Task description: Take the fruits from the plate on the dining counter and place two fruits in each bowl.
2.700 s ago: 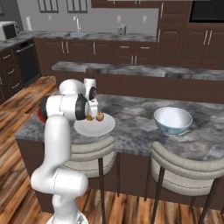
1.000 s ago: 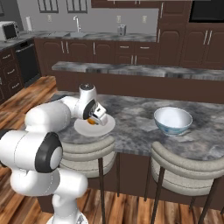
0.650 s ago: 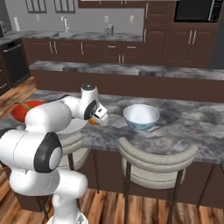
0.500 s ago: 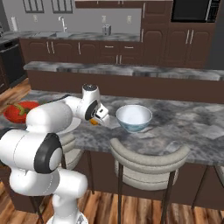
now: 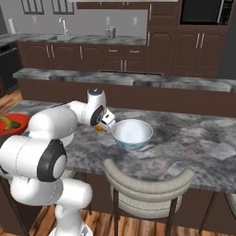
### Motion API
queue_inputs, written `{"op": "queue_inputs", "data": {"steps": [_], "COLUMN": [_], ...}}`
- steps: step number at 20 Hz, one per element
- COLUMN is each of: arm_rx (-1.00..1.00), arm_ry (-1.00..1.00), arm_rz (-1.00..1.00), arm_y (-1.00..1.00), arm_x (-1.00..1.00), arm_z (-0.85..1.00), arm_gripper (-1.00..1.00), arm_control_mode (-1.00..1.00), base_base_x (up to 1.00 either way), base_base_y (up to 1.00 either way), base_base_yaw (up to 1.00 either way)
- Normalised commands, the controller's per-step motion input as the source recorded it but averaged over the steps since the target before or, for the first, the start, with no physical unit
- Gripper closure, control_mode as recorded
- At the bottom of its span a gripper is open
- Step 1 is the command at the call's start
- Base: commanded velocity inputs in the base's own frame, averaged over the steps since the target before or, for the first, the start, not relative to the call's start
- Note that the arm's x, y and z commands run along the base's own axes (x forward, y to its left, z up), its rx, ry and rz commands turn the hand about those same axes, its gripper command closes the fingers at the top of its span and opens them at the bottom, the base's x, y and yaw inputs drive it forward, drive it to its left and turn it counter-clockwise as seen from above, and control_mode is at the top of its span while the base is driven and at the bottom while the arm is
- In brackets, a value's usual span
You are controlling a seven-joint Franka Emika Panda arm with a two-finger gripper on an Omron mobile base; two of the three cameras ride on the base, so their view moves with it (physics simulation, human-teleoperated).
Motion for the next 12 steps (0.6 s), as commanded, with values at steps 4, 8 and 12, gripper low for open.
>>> {"op": "queue_inputs", "data": {"steps": [4,8,12], "arm_rx": [0.00,0.01,0.00], "arm_ry": [0.00,0.00,0.18], "arm_rz": [0.00,-0.01,-0.02], "arm_y": [0.00,-0.10,-0.49], "arm_x": [0.00,0.22,0.64], "arm_z": [0.00,0.09,0.28], "arm_gripper": [1.00,1.00,1.00], "arm_control_mode": [1.00,-1.00,-1.00], "base_base_x": [0.41,0.00,0.00], "base_base_y": [0.00,0.00,0.00], "base_base_yaw": [0.08,0.00,0.00]}}
